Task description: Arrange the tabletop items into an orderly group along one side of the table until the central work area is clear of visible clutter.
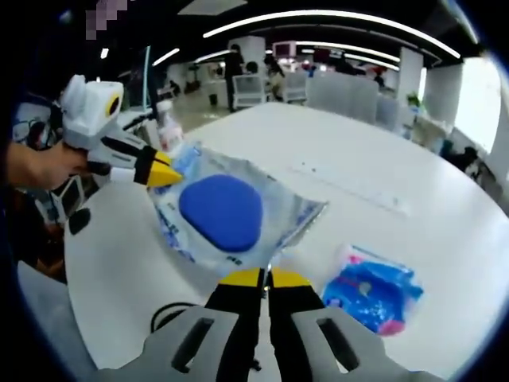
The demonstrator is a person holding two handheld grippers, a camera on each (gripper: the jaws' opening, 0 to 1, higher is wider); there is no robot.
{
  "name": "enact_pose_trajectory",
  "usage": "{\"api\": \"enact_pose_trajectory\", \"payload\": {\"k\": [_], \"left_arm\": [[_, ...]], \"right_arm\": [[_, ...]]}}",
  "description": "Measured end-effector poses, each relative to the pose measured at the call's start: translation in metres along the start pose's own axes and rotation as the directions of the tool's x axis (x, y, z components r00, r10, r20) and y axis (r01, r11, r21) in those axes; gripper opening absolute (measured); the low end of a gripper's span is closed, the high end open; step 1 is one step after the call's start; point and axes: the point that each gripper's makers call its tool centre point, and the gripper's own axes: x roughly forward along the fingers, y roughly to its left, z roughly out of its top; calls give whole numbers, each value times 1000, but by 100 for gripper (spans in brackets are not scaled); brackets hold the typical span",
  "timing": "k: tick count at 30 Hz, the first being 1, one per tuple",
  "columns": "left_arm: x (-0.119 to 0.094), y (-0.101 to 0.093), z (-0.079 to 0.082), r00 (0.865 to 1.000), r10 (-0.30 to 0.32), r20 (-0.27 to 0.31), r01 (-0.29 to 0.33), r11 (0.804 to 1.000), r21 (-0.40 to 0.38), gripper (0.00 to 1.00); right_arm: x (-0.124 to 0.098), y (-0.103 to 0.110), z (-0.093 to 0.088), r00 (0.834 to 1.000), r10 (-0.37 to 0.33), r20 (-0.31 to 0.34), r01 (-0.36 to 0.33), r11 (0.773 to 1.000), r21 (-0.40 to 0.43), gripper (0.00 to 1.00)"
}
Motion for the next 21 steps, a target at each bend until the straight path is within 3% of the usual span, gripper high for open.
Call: {"api": "enact_pose_trajectory", "payload": {"k": [21], "left_arm": [[29,14,-6,999,26,-25,-25,999,30,0]], "right_arm": [[29,-10,-7,1000,23,-20,-22,1000,21,0]]}}
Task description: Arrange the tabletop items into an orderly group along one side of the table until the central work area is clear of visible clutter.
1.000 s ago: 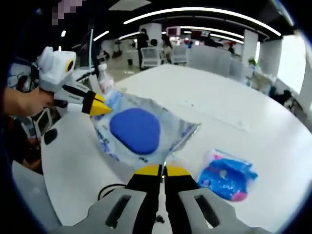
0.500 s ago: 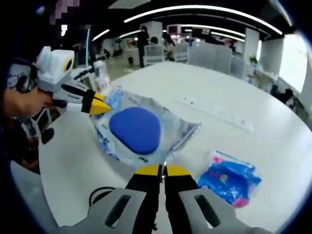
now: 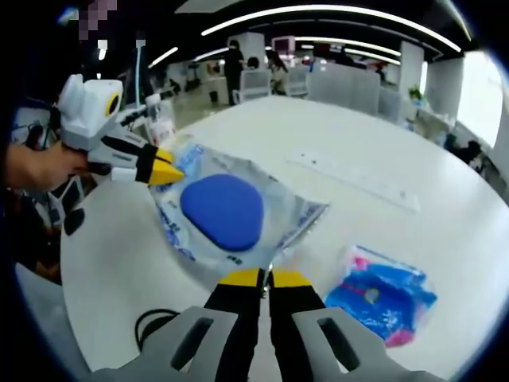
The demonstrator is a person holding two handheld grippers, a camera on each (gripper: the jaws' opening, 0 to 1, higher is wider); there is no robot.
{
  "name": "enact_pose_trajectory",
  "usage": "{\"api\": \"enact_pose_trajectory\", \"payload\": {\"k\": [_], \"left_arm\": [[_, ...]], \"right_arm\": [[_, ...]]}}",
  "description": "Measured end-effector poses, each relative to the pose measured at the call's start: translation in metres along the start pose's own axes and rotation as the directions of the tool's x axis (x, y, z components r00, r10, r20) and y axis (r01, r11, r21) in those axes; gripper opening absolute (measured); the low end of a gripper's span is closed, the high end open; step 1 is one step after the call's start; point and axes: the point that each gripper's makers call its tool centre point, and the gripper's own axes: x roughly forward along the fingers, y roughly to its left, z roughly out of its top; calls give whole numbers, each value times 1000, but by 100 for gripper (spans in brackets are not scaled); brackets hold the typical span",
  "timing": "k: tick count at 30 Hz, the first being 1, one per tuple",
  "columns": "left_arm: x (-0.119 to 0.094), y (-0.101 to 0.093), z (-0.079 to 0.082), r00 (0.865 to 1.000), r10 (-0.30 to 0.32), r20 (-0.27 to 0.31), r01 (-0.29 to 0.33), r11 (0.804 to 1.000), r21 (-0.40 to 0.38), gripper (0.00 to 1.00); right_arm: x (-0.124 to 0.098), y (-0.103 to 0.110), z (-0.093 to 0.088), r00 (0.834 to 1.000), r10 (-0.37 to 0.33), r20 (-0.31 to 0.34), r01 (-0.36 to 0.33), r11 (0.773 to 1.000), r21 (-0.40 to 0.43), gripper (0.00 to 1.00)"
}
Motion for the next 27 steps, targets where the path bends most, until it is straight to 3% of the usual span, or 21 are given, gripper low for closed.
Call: {"api": "enact_pose_trajectory", "payload": {"k": [15,27], "left_arm": [[11,7,-1,1000,30,-1,-30,1000,-2,0],[14,3,-2,999,40,13,-40,999,-13,0]], "right_arm": [[17,-7,-1,1000,1,4,-1,1000,-12,0],[20,-15,-1,996,-40,76,43,998,-36,0]]}}
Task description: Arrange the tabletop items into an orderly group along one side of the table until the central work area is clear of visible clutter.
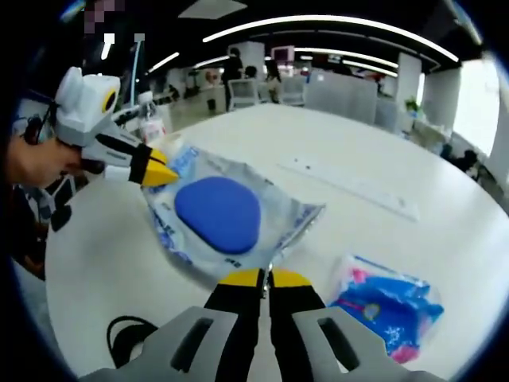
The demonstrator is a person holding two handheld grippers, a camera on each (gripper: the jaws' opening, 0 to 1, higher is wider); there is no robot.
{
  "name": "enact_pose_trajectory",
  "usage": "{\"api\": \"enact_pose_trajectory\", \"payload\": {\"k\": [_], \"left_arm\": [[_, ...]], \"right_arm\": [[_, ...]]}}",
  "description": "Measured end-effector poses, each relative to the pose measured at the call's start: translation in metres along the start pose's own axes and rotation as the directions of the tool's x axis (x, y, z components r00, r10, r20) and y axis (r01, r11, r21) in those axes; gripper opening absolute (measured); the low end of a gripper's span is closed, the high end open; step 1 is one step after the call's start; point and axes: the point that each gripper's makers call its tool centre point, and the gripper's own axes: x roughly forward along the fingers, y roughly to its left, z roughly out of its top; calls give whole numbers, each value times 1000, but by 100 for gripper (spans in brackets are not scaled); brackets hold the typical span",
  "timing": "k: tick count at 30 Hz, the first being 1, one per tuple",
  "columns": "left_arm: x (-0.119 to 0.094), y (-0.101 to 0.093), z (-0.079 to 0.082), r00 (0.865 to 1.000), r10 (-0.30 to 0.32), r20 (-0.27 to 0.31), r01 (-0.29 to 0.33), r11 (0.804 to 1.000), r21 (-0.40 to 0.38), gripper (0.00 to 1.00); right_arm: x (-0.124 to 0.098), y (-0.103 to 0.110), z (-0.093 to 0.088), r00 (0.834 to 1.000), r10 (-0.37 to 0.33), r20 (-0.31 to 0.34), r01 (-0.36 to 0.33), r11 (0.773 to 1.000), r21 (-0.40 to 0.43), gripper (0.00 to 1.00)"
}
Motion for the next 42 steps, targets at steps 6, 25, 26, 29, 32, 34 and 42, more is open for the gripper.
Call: {"api": "enact_pose_trajectory", "payload": {"k": [6,25,26,29,32,34,42], "left_arm": [[3,-1,-1,1000,3,-2,-3,1000,9,0],[16,6,-10,999,36,-25,-36,999,-8,0],[16,5,-11,999,37,-25,-37,999,-6,0],[17,4,-12,999,37,-28,-37,999,1,0],[19,4,-14,999,36,-33,-36,999,3,1],[21,4,-15,999,39,-36,-38,999,9,1],[25,6,-17,997,55,-52,-52,997,53,1]], "right_arm": [[3,-2,0,1000,-5,4,5,1000,-14,0],[17,-4,1,1000,-5,-9,5,1000,-17,0],[17,-4,0,1000,-7,-9,7,1000,-18,0],[18,-5,-1,1000,-11,-9,11,1000,-12,0],[20,-5,-4,1000,-11,-12,11,1000,-4,0],[21,-5,-5,1000,-10,-14,10,1000,-3,0],[26,-6,-8,999,-17,-29,17,1000,-3,0]]}}
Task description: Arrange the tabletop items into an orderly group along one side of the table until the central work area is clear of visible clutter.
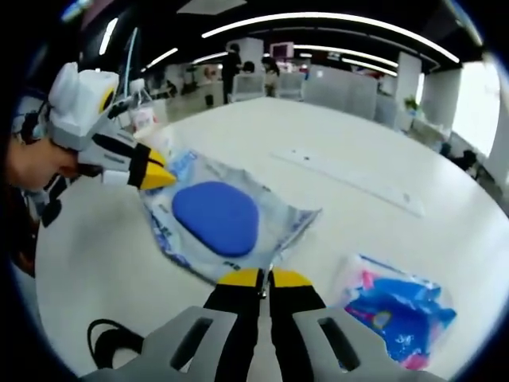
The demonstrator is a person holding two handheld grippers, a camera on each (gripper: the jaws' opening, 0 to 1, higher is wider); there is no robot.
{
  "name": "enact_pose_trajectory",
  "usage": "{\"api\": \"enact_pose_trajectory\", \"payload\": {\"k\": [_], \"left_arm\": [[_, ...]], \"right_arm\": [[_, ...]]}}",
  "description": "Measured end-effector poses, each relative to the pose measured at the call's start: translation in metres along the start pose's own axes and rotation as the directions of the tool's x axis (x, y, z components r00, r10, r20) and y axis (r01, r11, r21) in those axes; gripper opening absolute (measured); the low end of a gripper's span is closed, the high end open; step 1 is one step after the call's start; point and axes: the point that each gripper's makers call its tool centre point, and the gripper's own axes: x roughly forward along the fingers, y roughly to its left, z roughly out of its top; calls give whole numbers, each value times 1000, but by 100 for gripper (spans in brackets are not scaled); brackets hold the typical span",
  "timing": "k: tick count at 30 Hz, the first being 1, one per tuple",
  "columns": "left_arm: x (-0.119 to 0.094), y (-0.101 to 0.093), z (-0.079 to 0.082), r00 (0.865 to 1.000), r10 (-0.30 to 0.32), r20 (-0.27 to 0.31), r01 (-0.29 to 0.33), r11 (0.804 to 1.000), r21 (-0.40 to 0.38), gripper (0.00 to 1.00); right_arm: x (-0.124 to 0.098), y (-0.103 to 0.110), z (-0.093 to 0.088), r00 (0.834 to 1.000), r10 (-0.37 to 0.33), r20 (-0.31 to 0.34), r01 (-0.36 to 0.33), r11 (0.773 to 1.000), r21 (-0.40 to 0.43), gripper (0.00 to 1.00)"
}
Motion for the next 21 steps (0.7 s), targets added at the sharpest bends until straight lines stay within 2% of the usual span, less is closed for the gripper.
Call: {"api": "enact_pose_trajectory", "payload": {"k": [6,13,18,21], "left_arm": [[3,2,-2,1000,1,-6,-1,1000,0,2],[3,2,-2,1000,24,-8,-24,998,62,2],[3,3,-1,1000,28,-9,-28,998,60,3],[3,3,-2,1000,26,-17,-23,993,114,4]], "right_arm": [[3,-4,0,1000,-9,-2,9,1000,0,0],[3,-5,-3,999,-30,-16,30,1000,-6,2],[3,-5,-4,999,-27,-23,26,999,-19,3],[2,-6,-4,999,-24,-31,23,999,-26,5]]}}
